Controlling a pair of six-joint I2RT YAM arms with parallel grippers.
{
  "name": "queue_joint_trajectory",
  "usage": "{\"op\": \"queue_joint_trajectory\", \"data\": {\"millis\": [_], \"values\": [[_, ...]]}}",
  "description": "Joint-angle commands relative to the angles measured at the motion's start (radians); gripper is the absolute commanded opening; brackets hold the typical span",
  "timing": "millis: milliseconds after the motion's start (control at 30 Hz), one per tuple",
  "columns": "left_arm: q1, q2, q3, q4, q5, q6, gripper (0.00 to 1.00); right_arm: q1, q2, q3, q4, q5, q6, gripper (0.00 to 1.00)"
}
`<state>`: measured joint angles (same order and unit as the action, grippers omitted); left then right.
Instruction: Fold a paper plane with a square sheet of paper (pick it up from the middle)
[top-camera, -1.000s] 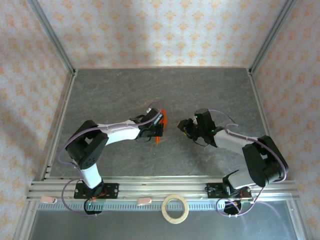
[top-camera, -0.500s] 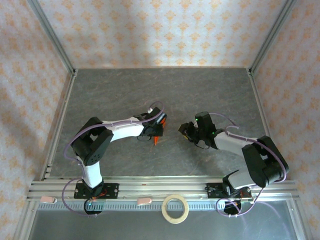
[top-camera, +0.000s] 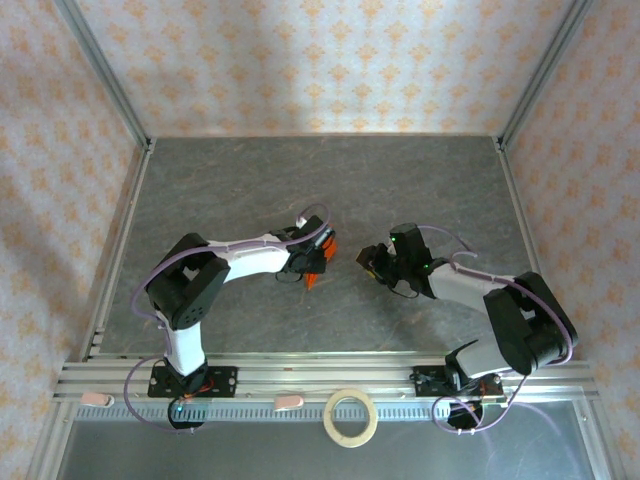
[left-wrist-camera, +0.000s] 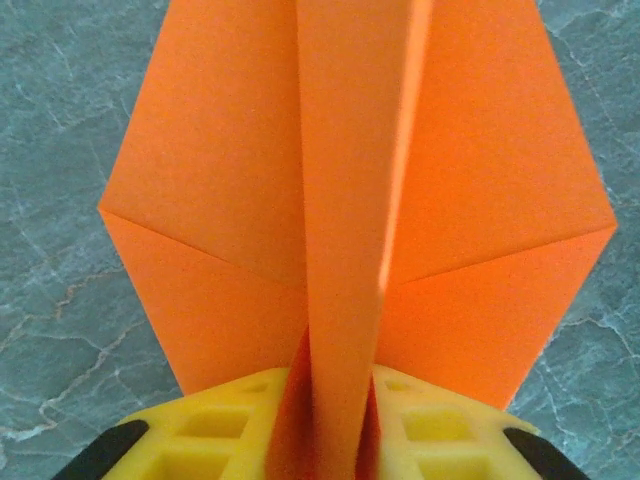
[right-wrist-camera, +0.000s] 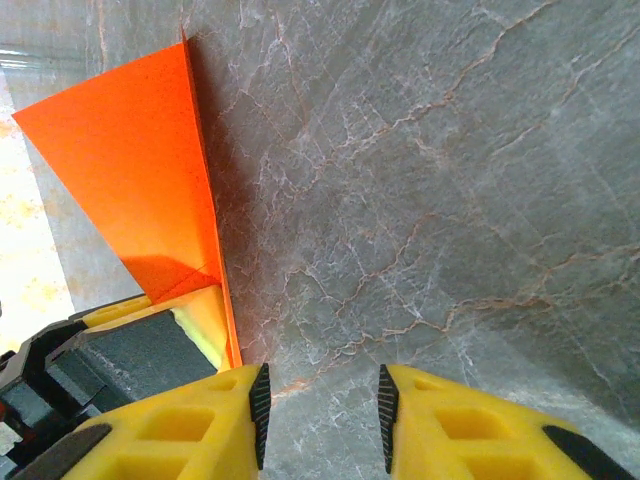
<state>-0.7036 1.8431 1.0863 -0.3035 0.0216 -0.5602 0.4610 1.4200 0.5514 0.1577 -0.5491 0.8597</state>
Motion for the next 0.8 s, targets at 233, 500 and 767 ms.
{"op": "queue_joint_trajectory", "data": {"millis": [233, 500, 767], "values": [[-0.047, 0.022, -0.058, -0.029, -0.091, -0.107, 0.38, -0.016, -0.012, 0.004, -0.013, 0.005, -0.048, 0.36], [-0.076, 0.012, -0.074, -0.006, -0.113, -0.201, 0.41, -0.046, -0.032, 0.004, -0.055, -0.011, -0.101, 0.37], [-0.102, -0.005, -0.073, -0.009, -0.139, -0.280, 0.43, -0.068, -0.045, 0.004, -0.080, -0.022, -0.150, 0.39]]}}
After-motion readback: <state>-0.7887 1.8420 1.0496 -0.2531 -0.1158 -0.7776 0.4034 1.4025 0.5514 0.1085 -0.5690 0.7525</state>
